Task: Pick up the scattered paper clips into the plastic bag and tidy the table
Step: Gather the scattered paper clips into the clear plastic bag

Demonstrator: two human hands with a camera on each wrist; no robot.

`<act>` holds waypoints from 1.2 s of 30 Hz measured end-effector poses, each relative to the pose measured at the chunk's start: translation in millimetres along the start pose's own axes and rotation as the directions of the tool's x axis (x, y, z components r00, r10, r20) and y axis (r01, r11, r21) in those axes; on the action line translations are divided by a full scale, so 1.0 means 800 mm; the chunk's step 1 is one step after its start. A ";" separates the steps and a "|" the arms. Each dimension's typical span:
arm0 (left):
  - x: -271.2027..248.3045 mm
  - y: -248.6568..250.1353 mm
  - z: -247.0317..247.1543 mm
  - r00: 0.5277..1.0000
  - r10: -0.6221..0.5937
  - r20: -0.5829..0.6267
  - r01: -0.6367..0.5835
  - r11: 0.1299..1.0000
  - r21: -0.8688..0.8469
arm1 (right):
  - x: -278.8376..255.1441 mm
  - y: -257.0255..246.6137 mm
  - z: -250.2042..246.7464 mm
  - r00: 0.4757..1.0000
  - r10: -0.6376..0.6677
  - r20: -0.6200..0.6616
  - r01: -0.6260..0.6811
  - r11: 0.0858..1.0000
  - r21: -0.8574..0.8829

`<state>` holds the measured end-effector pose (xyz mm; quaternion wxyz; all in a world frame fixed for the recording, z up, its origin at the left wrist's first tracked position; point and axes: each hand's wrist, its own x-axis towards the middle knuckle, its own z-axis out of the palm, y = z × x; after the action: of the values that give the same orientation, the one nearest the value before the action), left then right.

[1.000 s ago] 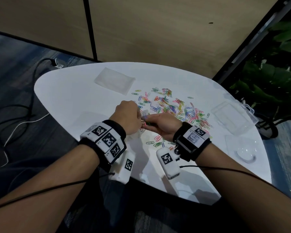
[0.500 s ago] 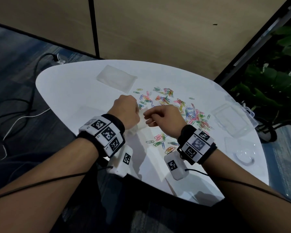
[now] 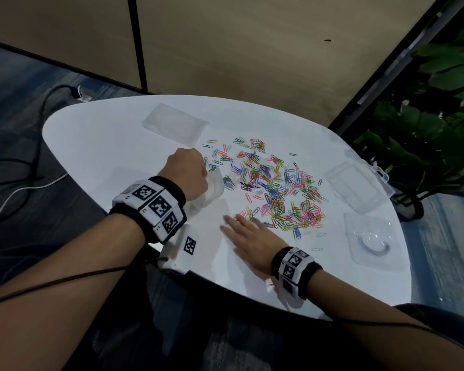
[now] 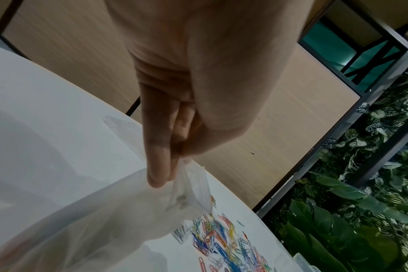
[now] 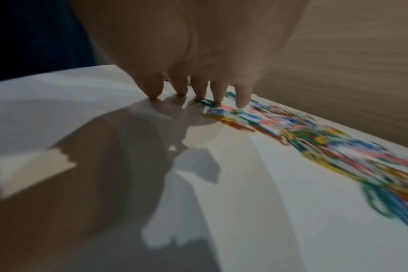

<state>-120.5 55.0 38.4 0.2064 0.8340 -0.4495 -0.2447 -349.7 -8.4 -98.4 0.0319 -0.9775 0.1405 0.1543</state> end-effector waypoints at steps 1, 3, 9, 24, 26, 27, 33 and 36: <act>0.000 0.000 0.000 1.000 -0.002 0.006 0.002 1.000 0.001 | -0.002 0.011 0.002 0.998 0.063 0.002 -0.063 0.997 -0.039; -0.001 0.001 0.001 1.000 -0.005 0.021 0.005 1.000 0.008 | -0.004 0.034 0.001 0.981 0.194 0.016 -0.193 0.978 -0.082; 0.003 0.005 0.005 0.998 -0.014 0.061 0.014 1.000 0.009 | 0.013 0.057 0.015 0.928 0.365 0.068 -0.368 0.929 0.042; 0.000 0.018 0.025 0.990 -0.001 0.140 -0.015 0.994 0.110 | 0.016 0.112 -0.052 0.589 0.796 0.139 -0.438 0.170 0.883; 0.000 0.021 0.027 0.987 0.003 0.159 -0.022 0.992 0.121 | 0.014 0.107 -0.067 0.600 0.776 0.196 -0.321 0.009 0.947; 0.000 0.022 0.027 0.985 0.005 0.172 -0.027 0.992 0.125 | 0.016 0.100 -0.077 0.624 0.756 0.196 -0.228 -0.064 0.972; 0.000 0.027 0.033 0.979 0.014 0.202 -0.037 0.993 0.111 | 0.038 0.032 -0.141 0.826 0.563 0.034 0.147 -0.273 0.951; 0.001 0.029 0.032 0.986 0.000 0.164 -0.014 0.996 0.086 | 0.045 0.006 -0.142 0.867 0.492 -0.078 0.019 0.124 0.992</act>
<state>-150.3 39.6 31.2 0.1332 0.8177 -0.4779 -0.2920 -284.7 -34.9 -1.7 0.5968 -0.6937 0.3668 -0.1678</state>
